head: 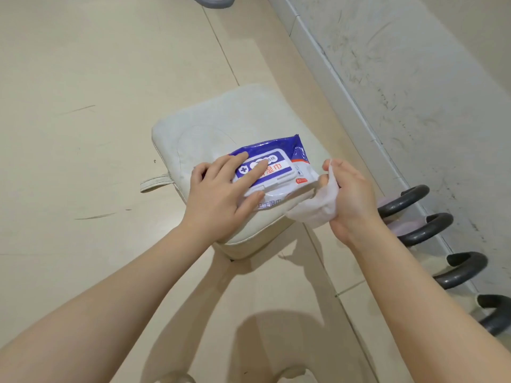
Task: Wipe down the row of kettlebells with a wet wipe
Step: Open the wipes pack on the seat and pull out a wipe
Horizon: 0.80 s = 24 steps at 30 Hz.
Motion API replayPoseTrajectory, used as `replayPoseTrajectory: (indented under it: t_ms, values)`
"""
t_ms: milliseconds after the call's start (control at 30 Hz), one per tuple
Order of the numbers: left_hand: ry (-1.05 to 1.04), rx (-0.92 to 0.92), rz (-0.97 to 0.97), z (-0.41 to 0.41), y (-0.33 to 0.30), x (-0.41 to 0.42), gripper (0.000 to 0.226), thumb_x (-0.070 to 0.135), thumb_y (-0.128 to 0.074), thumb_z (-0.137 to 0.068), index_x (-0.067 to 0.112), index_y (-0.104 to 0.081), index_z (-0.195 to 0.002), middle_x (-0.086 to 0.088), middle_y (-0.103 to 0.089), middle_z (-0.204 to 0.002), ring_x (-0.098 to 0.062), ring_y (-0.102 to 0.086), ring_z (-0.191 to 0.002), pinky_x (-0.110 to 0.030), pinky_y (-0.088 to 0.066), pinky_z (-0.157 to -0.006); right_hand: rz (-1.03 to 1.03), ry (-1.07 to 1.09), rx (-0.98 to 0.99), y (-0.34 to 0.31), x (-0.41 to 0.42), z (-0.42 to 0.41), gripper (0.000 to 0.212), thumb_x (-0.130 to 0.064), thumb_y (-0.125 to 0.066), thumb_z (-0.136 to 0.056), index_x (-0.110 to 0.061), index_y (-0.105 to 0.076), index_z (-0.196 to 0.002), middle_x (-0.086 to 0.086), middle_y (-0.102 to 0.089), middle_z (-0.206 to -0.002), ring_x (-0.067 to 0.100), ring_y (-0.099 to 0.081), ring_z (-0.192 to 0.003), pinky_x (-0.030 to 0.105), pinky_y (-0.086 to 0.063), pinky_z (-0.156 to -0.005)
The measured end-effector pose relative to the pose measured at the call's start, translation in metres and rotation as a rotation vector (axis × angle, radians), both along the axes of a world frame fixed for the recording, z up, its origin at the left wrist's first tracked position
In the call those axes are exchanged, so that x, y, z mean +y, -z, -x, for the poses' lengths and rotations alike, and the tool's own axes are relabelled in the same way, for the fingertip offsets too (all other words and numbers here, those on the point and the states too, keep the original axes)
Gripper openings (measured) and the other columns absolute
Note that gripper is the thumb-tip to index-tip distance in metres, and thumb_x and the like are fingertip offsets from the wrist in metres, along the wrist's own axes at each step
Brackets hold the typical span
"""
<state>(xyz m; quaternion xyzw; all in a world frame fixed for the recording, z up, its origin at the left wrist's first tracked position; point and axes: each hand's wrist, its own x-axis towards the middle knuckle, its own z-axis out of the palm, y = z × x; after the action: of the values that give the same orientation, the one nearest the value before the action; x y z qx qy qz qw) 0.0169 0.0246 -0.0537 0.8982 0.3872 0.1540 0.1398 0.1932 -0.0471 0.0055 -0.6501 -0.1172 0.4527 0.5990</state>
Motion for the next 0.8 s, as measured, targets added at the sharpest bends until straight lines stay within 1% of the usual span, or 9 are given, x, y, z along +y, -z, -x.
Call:
replayPoseTrajectory:
  t_ms: [133, 267, 300, 400, 467, 533, 600, 667, 800]
  values:
    - [-0.016, 0.077, -0.085, -0.008, -0.004, -0.005, 0.042, 0.037, -0.041, -0.086, 0.022, -0.063, -0.117, -0.016, -0.057, -0.133, -0.036, -0.054, -0.119, -0.041, -0.024, -0.095, 0.115, 0.008, 0.192, 0.002, -0.024, -0.013, 0.024, -0.015, -0.044, -0.095, -0.015, -0.052, -0.072, -0.003, -0.046, -0.042, 0.008, -0.043, -0.035, 0.012, -0.035, -0.038]
    - [0.029, -0.019, -0.24, -0.036, -0.032, -0.023, 0.033, 0.027, -0.048, -0.082, 0.007, -0.068, -0.098, -0.02, -0.049, -0.14, -0.041, -0.044, -0.129, -0.047, -0.026, -0.104, 0.172, -0.103, 0.146, 0.003, -0.048, -0.019, 0.024, -0.01, -0.041, -0.096, -0.012, -0.05, -0.074, 0.002, -0.046, -0.047, 0.013, -0.043, -0.039, 0.015, -0.035, -0.039]
    - [0.093, -0.127, -0.171, -0.048, -0.042, -0.034, 0.033, 0.028, -0.049, -0.083, 0.006, -0.068, -0.1, -0.019, -0.052, -0.137, -0.037, -0.048, -0.126, -0.043, -0.031, -0.101, 0.173, -0.141, 0.157, 0.003, -0.054, -0.021, 0.022, -0.01, -0.041, -0.096, -0.011, -0.051, -0.076, 0.003, -0.049, -0.05, 0.015, -0.046, -0.042, 0.016, -0.038, -0.04]
    - [0.165, -0.274, 0.67, -0.08, -0.063, -0.071, 0.049, 0.05, -0.046, -0.083, 0.017, -0.061, -0.115, 0.002, -0.063, -0.119, -0.013, -0.059, -0.108, -0.027, -0.044, -0.089, 0.147, -0.189, 0.176, -0.001, -0.065, -0.035, 0.018, -0.009, -0.041, -0.096, -0.007, -0.055, -0.085, 0.006, -0.055, -0.065, 0.019, -0.056, -0.059, 0.023, -0.045, -0.052]
    - [0.118, -0.258, 1.019, -0.096, -0.055, -0.086, 0.046, 0.055, -0.056, -0.076, 0.021, -0.061, -0.107, 0.008, -0.066, -0.1, -0.007, -0.061, -0.088, -0.023, -0.044, -0.075, 0.141, -0.141, 0.166, -0.001, -0.07, -0.05, 0.02, -0.011, -0.042, -0.097, -0.011, -0.053, -0.08, 0.004, -0.053, -0.063, 0.019, -0.054, -0.063, 0.026, -0.043, -0.059]
    - [0.136, -0.223, 1.092, -0.107, -0.041, -0.093, 0.033, 0.045, -0.068, -0.073, 0.018, -0.061, -0.09, 0.005, -0.064, -0.084, -0.01, -0.056, -0.073, -0.024, -0.04, -0.066, 0.153, -0.111, 0.122, 0.002, -0.076, -0.067, 0.02, -0.015, -0.043, -0.098, -0.013, -0.054, -0.081, 0.001, -0.047, -0.063, 0.013, -0.049, -0.059, 0.022, -0.043, -0.056]
    - [0.171, -0.216, 1.219, -0.117, -0.032, -0.099, 0.02, 0.029, -0.071, -0.077, 0.014, -0.059, -0.081, -0.003, -0.062, -0.076, -0.012, -0.051, -0.069, -0.024, -0.037, -0.066, 0.176, -0.108, 0.06, 0.011, -0.084, -0.087, 0.019, -0.018, -0.041, -0.099, -0.014, -0.057, -0.089, 0.001, -0.05, -0.076, 0.012, -0.051, -0.07, 0.026, -0.048, -0.071]
    - [0.179, -0.219, 1.325, -0.13, -0.027, -0.103, 0.007, 0.016, -0.067, -0.083, 0.012, -0.061, -0.081, -0.003, -0.062, -0.075, -0.01, -0.053, -0.072, -0.02, -0.039, -0.071, 0.206, -0.054, 0.049, 0.021, -0.092, -0.108, 0.021, -0.021, -0.039, -0.099, -0.015, -0.059, -0.101, 0.003, -0.059, -0.096, 0.015, -0.058, -0.087, 0.033, -0.048, -0.088]
    - [0.061, -0.324, 1.402, -0.162, -0.027, -0.103, 0.019, 0.018, -0.067, -0.08, 0.013, -0.068, -0.098, 0.004, -0.062, -0.078, -0.009, -0.055, -0.076, -0.018, -0.043, -0.078, 0.203, 0.013, 0.223, 0.036, -0.117, -0.15, 0.038, -0.039, -0.051, -0.092, -0.007, -0.057, -0.111, 0.013, -0.058, -0.125, 0.024, -0.061, -0.108, 0.038, -0.053, -0.087]
